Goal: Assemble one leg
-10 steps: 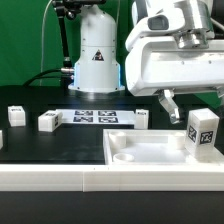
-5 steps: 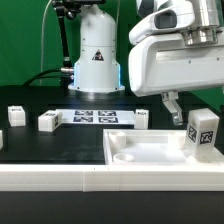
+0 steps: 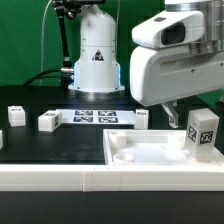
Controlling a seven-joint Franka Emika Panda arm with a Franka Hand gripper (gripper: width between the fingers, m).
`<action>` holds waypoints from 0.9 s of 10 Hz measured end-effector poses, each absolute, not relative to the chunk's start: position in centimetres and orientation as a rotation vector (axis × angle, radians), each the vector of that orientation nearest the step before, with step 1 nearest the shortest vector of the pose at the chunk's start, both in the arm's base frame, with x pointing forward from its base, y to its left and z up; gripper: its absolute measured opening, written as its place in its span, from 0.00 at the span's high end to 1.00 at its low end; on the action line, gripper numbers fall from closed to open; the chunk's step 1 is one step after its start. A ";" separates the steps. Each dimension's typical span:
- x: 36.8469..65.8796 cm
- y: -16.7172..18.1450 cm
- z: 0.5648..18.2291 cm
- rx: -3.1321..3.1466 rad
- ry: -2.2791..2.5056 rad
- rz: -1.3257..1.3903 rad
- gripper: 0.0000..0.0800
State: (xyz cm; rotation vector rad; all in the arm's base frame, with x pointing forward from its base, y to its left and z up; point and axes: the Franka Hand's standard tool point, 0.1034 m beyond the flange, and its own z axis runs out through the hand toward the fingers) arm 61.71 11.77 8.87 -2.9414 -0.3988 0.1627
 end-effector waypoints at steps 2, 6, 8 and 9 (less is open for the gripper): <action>62.5 11.9 9.0 -2.934 -0.418 0.210 0.19; 62.6 11.5 8.9 -2.942 -0.414 0.191 0.63; 62.6 11.5 8.9 -2.942 -0.413 0.192 0.63; 62.6 11.5 8.9 -2.942 -0.409 0.193 0.63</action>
Offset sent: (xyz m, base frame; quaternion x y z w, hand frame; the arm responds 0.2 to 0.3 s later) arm 0.0000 0.0000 0.0000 0.0000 0.0000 0.0000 1.0000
